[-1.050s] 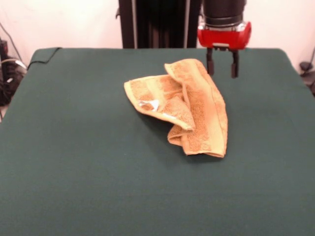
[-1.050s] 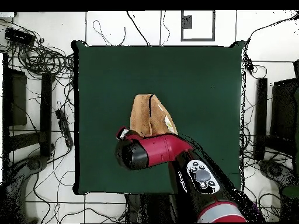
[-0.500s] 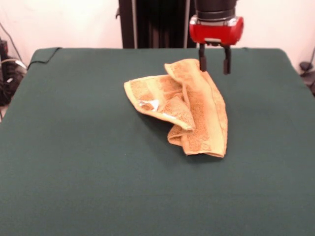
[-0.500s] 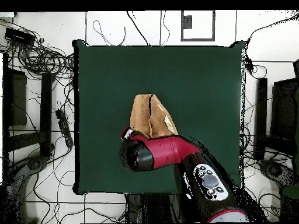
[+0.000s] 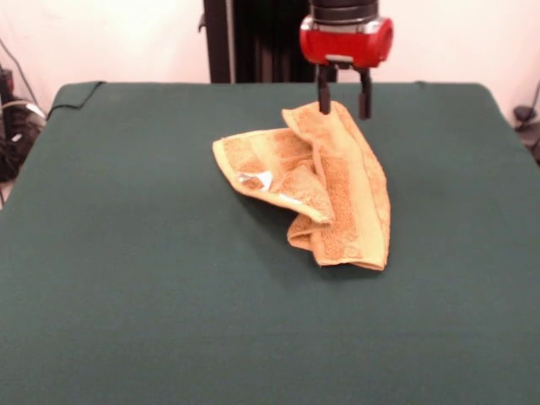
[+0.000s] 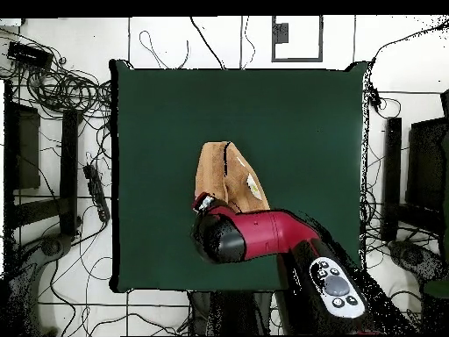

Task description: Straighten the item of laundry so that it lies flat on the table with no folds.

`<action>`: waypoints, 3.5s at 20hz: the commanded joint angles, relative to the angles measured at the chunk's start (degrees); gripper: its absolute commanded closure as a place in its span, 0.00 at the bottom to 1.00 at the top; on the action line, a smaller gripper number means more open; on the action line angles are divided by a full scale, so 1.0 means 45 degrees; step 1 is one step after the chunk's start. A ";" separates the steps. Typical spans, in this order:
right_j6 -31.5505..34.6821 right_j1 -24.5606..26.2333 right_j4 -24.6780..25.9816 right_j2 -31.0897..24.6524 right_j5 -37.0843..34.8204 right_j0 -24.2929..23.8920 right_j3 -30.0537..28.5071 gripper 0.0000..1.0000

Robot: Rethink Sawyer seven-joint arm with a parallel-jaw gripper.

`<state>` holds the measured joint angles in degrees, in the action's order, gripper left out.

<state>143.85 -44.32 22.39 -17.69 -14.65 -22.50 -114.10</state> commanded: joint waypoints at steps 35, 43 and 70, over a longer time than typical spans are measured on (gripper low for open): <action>0.0681 0.3523 0.3444 0.2326 0.3141 0.1973 0.0744 0.00; 0.0492 0.4285 0.3270 0.2855 0.3775 0.2231 0.1227 0.00; 0.0056 0.4250 0.2888 0.2490 0.3176 0.2117 0.1441 0.00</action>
<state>143.85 -28.31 36.09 -3.35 2.55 -12.98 -115.09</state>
